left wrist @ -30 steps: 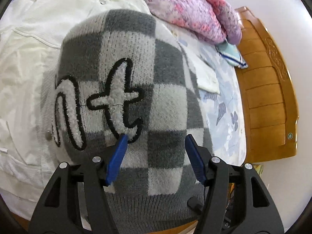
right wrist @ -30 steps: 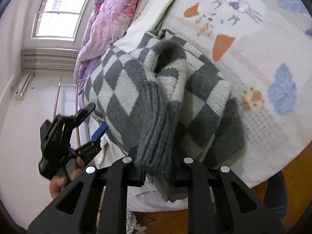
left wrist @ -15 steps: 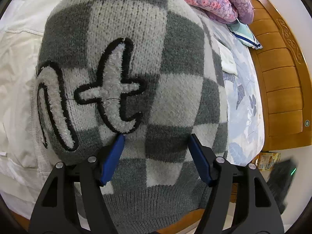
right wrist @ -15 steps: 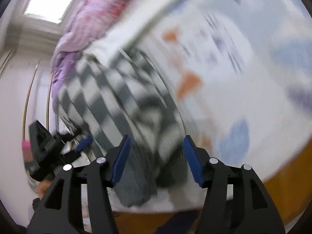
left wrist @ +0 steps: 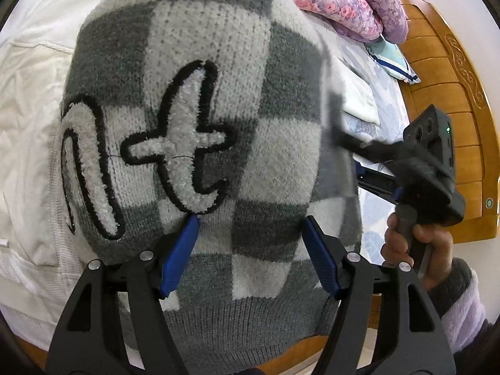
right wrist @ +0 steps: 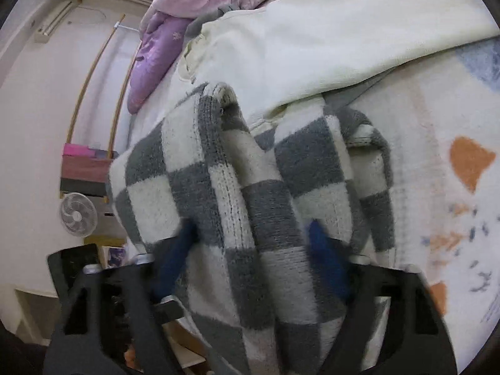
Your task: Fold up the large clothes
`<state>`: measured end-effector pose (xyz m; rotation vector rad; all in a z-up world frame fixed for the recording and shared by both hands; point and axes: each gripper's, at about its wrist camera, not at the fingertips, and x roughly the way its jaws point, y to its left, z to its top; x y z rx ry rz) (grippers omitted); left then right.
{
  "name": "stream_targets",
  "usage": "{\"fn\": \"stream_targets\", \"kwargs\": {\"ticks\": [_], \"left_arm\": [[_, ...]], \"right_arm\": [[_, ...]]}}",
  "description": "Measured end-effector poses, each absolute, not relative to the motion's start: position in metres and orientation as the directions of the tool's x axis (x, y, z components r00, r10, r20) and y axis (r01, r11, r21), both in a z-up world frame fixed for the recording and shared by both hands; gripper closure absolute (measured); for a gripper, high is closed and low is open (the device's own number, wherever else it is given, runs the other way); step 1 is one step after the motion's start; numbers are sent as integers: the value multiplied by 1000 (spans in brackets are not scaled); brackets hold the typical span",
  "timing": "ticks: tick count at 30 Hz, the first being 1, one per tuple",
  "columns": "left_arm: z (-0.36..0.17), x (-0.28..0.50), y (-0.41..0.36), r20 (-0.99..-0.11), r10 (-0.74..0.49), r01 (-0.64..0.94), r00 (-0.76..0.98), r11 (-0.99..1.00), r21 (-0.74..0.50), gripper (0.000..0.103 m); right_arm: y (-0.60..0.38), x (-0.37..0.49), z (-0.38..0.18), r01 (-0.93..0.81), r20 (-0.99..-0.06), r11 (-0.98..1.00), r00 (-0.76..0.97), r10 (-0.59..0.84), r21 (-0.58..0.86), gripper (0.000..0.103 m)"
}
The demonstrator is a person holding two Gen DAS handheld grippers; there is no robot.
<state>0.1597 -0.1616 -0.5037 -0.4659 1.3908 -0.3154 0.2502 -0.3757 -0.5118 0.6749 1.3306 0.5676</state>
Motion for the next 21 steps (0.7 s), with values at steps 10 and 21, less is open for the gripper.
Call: {"fn": "stream_targets", "kwargs": {"ticks": [10,21], "left_arm": [[-491,149,-145,-826,-515,-124,229,826,-550,35],[-440,169,-135,-806,-522,-88,277,822,-563,37]], "right_arm": [[-416,207,-500,84,-791,808,285,542,584,77],[-432,189,-485,145,-839,856,333,430,496,47]]}}
